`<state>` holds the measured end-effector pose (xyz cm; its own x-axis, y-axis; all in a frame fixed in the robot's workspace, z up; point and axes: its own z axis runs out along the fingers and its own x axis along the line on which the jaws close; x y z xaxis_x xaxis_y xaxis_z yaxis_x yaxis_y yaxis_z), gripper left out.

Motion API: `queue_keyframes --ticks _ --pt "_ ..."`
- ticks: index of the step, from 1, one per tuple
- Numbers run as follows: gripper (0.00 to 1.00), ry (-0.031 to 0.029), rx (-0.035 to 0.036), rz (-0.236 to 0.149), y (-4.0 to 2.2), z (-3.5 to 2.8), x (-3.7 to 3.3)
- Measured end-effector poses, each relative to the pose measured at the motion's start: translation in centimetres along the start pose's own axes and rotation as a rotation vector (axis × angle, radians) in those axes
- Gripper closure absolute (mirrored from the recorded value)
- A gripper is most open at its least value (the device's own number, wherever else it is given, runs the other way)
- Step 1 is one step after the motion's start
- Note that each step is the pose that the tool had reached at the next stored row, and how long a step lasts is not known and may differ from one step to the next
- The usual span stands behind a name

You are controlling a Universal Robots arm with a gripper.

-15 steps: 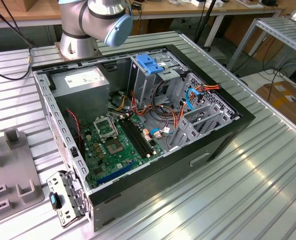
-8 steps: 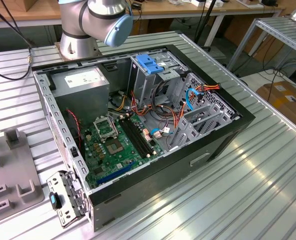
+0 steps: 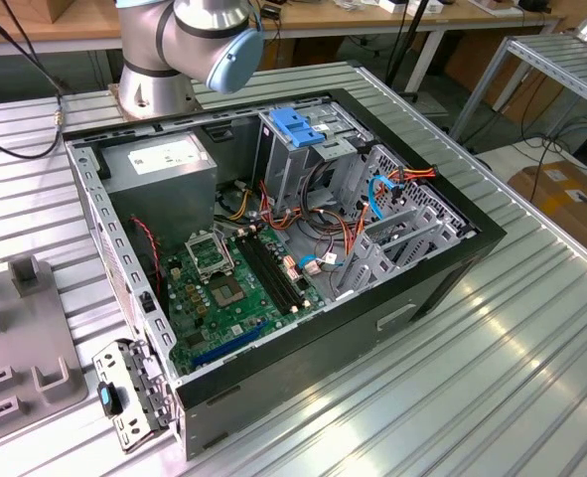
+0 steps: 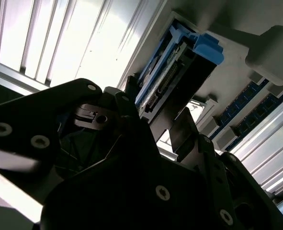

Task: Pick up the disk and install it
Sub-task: 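Pick up the disk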

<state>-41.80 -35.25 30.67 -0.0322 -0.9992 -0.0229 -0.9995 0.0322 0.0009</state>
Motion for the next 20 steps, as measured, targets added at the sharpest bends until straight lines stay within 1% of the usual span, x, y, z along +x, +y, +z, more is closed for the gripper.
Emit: queue_keyframes --ticks 8,9,10,12,20 --pt "0.46 0.0001 -0.0001 0.000 0.00 0.00 -0.02" --pt "0.54 0.0000 -0.0001 0.000 0.00 0.00 -0.02" --pt "0.54 0.0002 -0.0003 0.000 0.00 -0.01 -0.03" --pt "0.65 0.0001 -0.0001 0.000 0.00 -0.01 -0.03" --pt "0.65 0.0001 -0.0001 0.000 0.00 0.00 -0.05"
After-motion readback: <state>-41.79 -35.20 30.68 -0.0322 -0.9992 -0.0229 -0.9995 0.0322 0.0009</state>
